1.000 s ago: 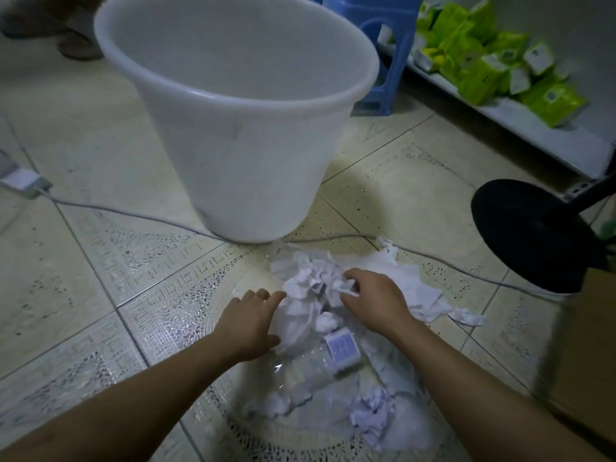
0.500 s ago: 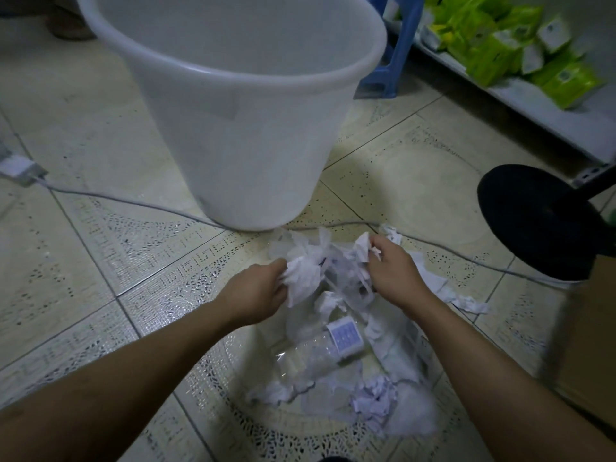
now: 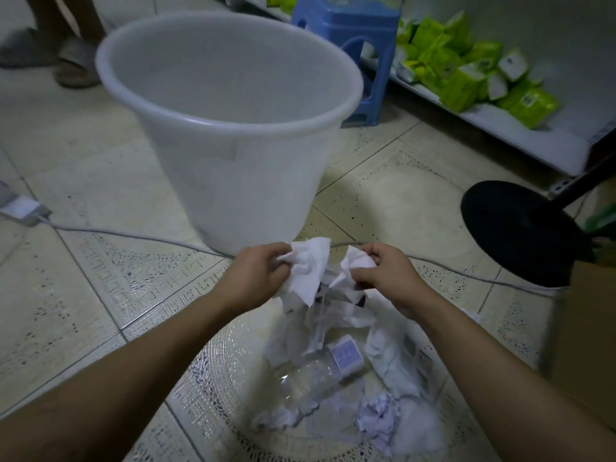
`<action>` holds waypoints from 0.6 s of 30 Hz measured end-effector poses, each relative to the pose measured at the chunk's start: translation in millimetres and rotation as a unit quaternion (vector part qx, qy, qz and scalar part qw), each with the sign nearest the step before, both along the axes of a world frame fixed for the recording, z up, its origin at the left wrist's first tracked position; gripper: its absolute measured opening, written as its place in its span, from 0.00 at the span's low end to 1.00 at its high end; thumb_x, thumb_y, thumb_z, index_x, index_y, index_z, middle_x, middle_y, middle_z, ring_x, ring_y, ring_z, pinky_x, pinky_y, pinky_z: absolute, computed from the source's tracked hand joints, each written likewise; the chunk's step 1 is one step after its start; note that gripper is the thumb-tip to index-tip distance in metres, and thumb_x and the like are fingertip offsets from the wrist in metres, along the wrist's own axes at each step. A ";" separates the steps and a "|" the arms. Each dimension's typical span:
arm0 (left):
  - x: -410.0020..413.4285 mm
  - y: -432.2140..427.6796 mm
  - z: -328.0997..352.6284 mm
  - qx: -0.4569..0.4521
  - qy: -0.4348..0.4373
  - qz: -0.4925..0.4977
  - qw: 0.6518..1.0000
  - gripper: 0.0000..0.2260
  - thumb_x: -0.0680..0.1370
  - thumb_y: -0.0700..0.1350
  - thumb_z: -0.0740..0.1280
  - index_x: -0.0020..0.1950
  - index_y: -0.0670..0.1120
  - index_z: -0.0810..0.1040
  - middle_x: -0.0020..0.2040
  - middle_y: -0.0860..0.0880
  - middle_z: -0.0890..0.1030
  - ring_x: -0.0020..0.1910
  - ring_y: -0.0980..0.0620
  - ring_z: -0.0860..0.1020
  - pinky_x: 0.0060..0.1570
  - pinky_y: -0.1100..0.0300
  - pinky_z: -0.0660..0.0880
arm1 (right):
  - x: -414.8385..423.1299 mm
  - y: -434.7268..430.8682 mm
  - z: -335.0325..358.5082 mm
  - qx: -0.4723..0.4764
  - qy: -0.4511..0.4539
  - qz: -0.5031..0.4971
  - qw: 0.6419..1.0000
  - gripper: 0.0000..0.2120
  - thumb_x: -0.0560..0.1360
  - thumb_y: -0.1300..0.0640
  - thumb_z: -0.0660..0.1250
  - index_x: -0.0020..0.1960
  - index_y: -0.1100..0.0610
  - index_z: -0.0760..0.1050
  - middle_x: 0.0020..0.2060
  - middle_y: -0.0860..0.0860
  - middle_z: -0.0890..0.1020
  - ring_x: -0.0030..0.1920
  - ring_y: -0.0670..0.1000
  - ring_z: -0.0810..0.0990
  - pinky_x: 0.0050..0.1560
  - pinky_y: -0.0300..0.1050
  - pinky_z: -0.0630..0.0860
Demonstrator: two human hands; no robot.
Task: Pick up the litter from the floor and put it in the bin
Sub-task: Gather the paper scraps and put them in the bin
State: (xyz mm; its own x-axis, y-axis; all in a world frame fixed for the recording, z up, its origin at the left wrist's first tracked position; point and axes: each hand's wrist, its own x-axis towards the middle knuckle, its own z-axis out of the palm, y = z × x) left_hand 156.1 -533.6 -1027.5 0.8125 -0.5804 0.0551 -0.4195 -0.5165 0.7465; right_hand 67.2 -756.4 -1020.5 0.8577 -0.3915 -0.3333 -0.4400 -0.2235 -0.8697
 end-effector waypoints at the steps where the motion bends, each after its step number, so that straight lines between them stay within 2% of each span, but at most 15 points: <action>1: 1.5 -1.0 3.2 0.009 0.000 -0.002 1.000 0.08 0.75 0.45 0.64 0.40 0.57 0.77 0.28 0.58 0.75 0.28 0.63 0.74 0.26 0.72 0.66 | -0.1 -0.2 3.2 0.001 0.003 0.000 1.000 0.14 0.67 0.68 0.71 0.52 0.59 0.79 0.43 0.56 0.83 0.38 0.52 0.82 0.36 0.44 0.81; 3: 3.6 -3.8 11.0 0.024 -0.006 -0.006 1.000 0.05 0.76 0.46 0.64 0.43 0.55 0.78 0.30 0.57 0.77 0.29 0.59 0.75 0.23 0.71 0.64 | -0.8 0.4 11.2 -0.005 -0.007 -0.001 1.000 0.10 0.69 0.67 0.71 0.50 0.62 0.80 0.43 0.58 0.83 0.39 0.53 0.81 0.37 0.42 0.82; 6: 7.9 -10.0 29.4 0.021 -0.051 -0.006 0.998 0.04 0.75 0.45 0.65 0.44 0.50 0.79 0.33 0.51 0.79 0.33 0.51 0.77 0.28 0.67 0.65 | 1.4 0.5 35.2 -0.023 -0.039 0.003 0.999 0.04 0.72 0.64 0.71 0.46 0.64 0.81 0.41 0.57 0.83 0.40 0.51 0.81 0.40 0.42 0.82; 9: 11.0 -19.2 63.0 -0.019 -0.064 -0.001 0.998 0.03 0.75 0.46 0.67 0.47 0.53 0.76 0.37 0.55 0.79 0.34 0.59 0.76 0.30 0.69 0.67 | 8.0 -0.8 75.6 -0.035 -0.071 0.031 0.996 0.04 0.72 0.65 0.71 0.47 0.63 0.82 0.41 0.57 0.84 0.36 0.47 0.82 0.37 0.39 0.81; 11: 12.0 -25.8 91.0 -0.052 -0.075 0.000 0.996 0.06 0.75 0.46 0.68 0.46 0.56 0.73 0.37 0.57 0.78 0.34 0.61 0.77 0.31 0.68 0.70 | 12.9 -0.7 106.0 -0.038 -0.095 0.044 0.994 0.03 0.73 0.65 0.70 0.46 0.63 0.82 0.39 0.61 0.84 0.33 0.50 0.83 0.33 0.40 0.80; 14: 15.5 -34.5 136.8 -0.088 -0.115 -0.008 0.989 0.05 0.74 0.47 0.69 0.46 0.56 0.75 0.39 0.55 0.80 0.36 0.60 0.77 0.34 0.65 0.75 | 22.9 -0.8 146.7 -0.074 -0.142 0.033 0.987 0.03 0.73 0.65 0.70 0.46 0.60 0.79 0.34 0.60 0.84 0.31 0.55 0.83 0.29 0.43 0.78; 18: 39.2 -37.0 192.6 -0.112 -0.196 0.025 0.974 0.05 0.73 0.46 0.72 0.46 0.54 0.80 0.39 0.55 0.78 0.35 0.61 0.74 0.35 0.71 0.65 | 53.8 -0.3 191.1 -0.091 -0.220 -0.002 0.971 0.07 0.71 0.67 0.71 0.43 0.61 0.73 0.34 0.58 0.83 0.32 0.54 0.84 0.30 0.45 0.79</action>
